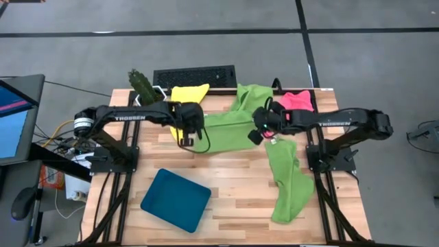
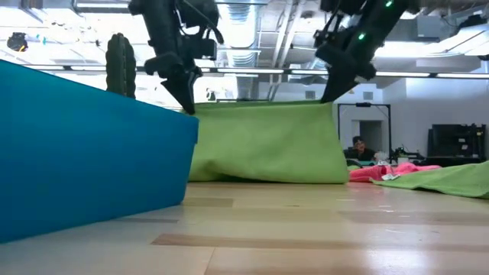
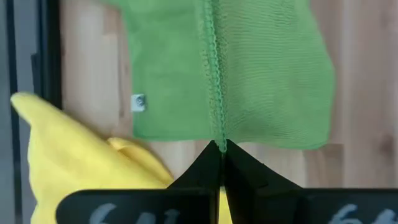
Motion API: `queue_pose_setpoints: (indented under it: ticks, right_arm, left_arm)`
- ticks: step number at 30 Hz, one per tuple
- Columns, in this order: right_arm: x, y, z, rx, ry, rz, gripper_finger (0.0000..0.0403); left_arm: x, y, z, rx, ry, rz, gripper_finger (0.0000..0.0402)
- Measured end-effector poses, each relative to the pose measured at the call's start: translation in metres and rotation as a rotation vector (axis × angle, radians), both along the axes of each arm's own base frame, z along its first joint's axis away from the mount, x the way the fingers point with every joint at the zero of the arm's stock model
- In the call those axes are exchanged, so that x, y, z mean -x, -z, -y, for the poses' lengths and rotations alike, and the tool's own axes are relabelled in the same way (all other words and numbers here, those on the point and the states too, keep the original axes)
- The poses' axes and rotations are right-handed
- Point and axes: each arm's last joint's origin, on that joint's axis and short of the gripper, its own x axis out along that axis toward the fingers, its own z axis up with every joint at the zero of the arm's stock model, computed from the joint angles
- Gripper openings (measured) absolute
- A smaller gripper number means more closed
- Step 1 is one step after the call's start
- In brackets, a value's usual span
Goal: Fold microfiber towels
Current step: Fold the top left green microfiber
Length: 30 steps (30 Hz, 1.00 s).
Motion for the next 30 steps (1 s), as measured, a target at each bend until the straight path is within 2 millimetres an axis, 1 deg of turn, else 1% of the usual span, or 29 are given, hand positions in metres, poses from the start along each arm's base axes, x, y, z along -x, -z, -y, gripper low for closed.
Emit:
queue_pose_setpoints:
  ticks: [2, 8, 11, 16, 20, 26, 30]
  right_arm:
    - [-0.004, 0.005, 0.01, 0.013, 0.002, -0.013, 0.0024]
    - [-0.015, 0.031, 0.033, 0.006, 0.004, -0.12, 0.0023]
    - [-0.019, 0.041, 0.042, 0.006, 0.016, -0.146, 0.0023]
    - [-0.021, 0.051, 0.05, 0.003, 0.018, -0.182, 0.0027]
    - [-0.019, 0.046, 0.05, 0.009, 0.014, -0.178, 0.0025]
    - [-0.006, 0.018, 0.045, 0.052, 0.006, -0.1, 0.0021]
    - [-0.001, 0.015, 0.048, 0.039, 0.019, -0.096, 0.0023]
  left_arm:
    - [0.002, 0.0, -0.01, -0.007, -0.019, 0.006, 0.0]
    - [0.005, -0.002, -0.03, 0.033, -0.016, 0.065, 0.0]
    - [0.006, -0.003, -0.037, 0.039, -0.023, 0.089, 0.0]
    - [0.006, -0.004, -0.04, 0.036, -0.022, 0.107, 0.0]
    - [0.006, -0.004, -0.044, 0.029, -0.03, 0.117, 0.0]
    - [0.008, -0.004, -0.047, 0.018, -0.044, 0.115, 0.0]
    - [0.004, 0.003, -0.052, 0.024, -0.051, 0.1, 0.0]
